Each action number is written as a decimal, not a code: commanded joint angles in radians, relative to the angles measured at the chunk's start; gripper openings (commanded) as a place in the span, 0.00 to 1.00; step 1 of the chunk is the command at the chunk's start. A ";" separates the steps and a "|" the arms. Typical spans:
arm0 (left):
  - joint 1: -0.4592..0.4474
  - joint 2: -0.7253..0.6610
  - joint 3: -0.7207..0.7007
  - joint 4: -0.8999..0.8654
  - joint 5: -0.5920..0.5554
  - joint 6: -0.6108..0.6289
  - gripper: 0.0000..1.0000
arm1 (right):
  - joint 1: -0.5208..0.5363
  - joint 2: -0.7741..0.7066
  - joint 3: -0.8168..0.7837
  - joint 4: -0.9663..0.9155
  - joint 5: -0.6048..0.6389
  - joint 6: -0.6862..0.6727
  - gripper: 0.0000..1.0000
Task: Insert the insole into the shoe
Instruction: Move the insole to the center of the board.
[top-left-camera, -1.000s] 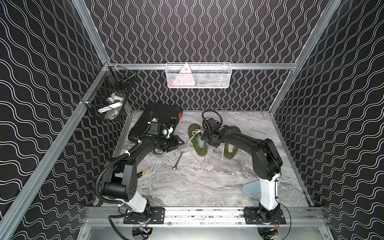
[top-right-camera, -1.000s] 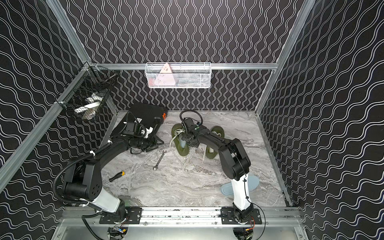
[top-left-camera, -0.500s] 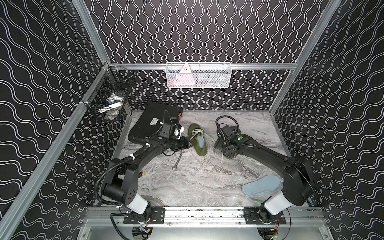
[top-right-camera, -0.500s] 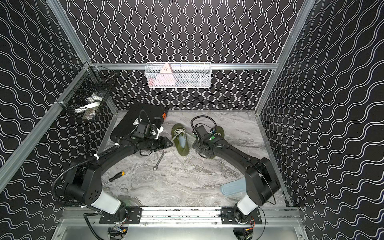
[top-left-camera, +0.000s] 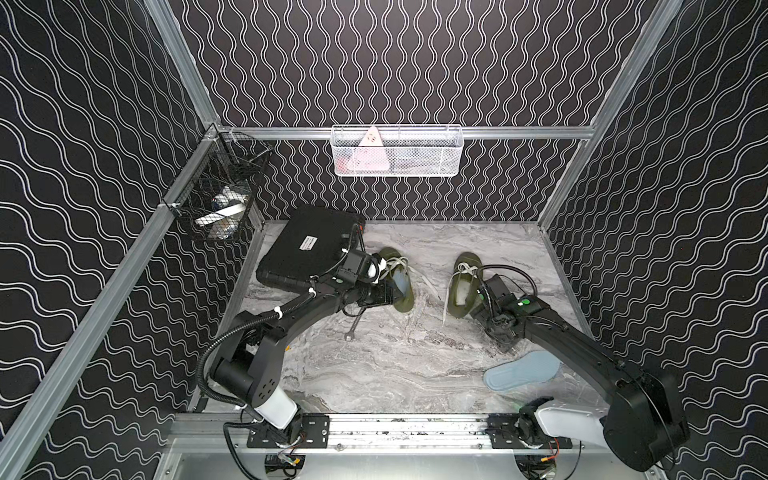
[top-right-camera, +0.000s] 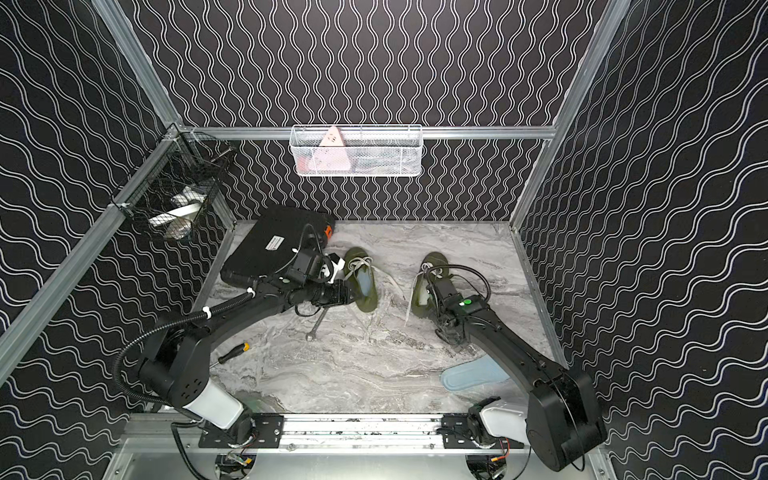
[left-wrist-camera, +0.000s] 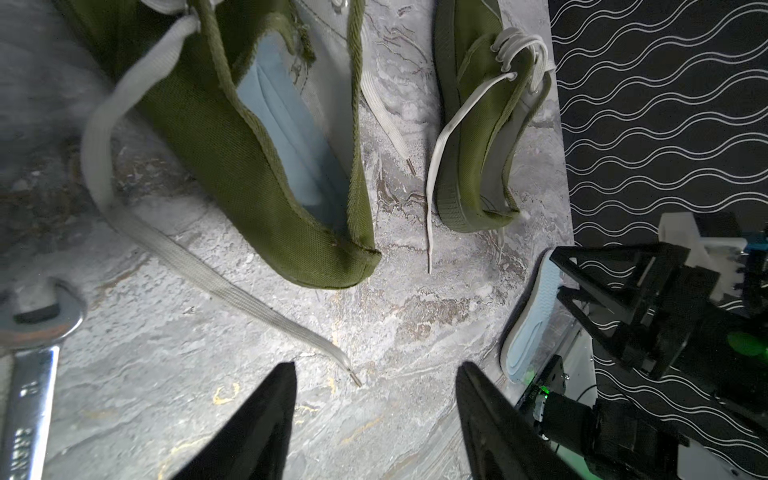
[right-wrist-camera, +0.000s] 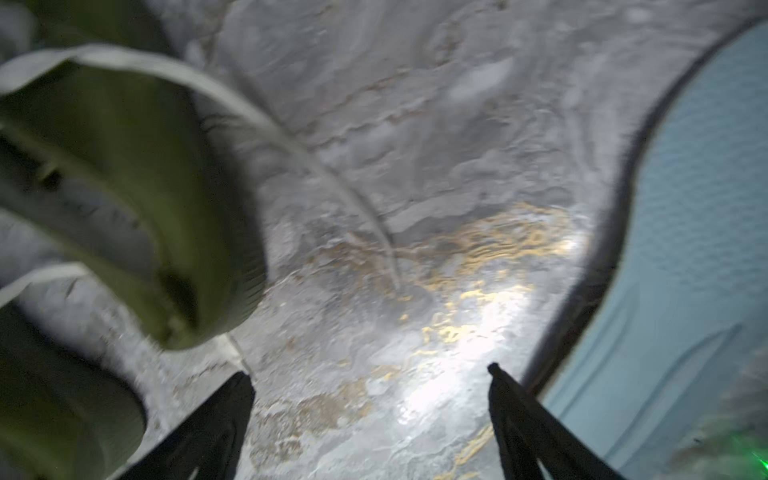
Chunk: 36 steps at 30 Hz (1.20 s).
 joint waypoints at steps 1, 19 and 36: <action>-0.014 0.003 0.019 0.016 -0.001 -0.006 0.66 | -0.052 -0.018 -0.028 -0.146 0.004 0.190 0.94; -0.033 0.016 0.045 -0.009 0.000 -0.001 0.66 | -0.193 -0.095 -0.222 -0.140 -0.114 0.350 0.93; -0.034 0.023 0.050 -0.016 -0.004 -0.003 0.66 | -0.191 0.072 -0.156 0.171 -0.245 0.032 0.90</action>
